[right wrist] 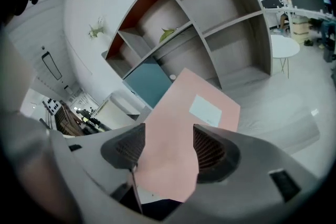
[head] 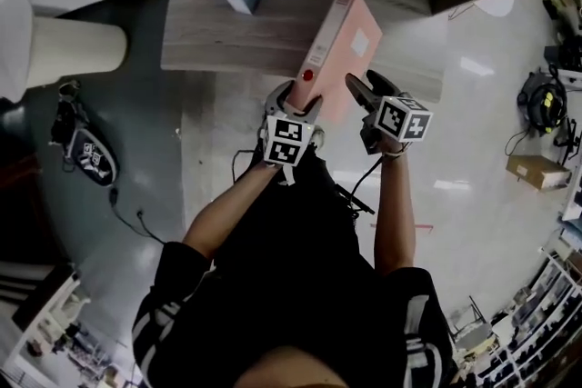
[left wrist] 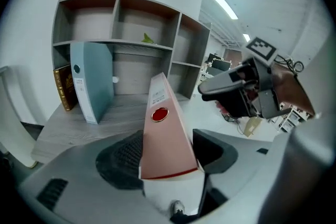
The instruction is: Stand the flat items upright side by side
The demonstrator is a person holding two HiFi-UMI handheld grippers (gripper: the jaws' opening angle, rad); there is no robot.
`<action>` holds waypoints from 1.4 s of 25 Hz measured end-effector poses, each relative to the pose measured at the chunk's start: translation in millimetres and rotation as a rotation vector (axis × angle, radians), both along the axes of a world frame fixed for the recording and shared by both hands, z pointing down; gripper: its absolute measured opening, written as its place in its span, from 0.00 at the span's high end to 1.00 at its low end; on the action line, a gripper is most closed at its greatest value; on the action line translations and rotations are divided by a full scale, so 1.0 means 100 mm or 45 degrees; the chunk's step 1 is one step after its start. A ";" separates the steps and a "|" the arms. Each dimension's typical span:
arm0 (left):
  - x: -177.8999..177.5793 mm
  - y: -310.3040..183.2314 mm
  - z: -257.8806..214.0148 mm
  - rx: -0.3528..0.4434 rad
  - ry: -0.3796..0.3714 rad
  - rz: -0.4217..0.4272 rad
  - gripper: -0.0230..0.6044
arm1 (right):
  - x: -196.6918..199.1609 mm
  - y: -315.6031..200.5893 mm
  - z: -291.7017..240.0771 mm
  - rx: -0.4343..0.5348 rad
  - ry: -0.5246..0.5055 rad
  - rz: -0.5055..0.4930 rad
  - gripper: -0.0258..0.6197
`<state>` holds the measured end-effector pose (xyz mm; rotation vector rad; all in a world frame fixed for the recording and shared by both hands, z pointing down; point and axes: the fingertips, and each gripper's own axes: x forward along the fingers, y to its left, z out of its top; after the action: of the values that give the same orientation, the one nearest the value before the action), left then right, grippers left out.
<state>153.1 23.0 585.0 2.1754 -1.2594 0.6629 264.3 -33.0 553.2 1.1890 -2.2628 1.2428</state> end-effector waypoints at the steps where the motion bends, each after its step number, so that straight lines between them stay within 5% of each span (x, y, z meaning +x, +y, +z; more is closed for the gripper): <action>1: 0.06 0.01 -0.01 0.001 -0.011 0.007 0.47 | 0.00 -0.03 -0.04 -0.006 -0.001 0.002 0.49; 10: 0.38 0.08 -0.21 0.141 -0.145 0.120 0.48 | 0.12 -0.08 0.01 -0.120 -0.170 0.086 0.48; 23: 0.72 0.27 -0.32 0.458 -0.472 0.502 0.49 | 0.36 0.05 -0.01 -0.155 -0.288 0.123 0.48; 29: 0.90 0.39 -0.32 0.561 -0.606 0.612 0.48 | 0.58 0.11 -0.02 -0.224 -0.390 0.351 0.45; 35: 1.01 0.44 -0.31 0.609 -0.647 0.684 0.48 | 0.86 -0.10 0.08 -0.274 -0.252 0.590 0.35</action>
<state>253.7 66.5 554.5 2.9101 -1.1455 1.3040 350.0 -42.9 560.9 1.6225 -1.9702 1.7913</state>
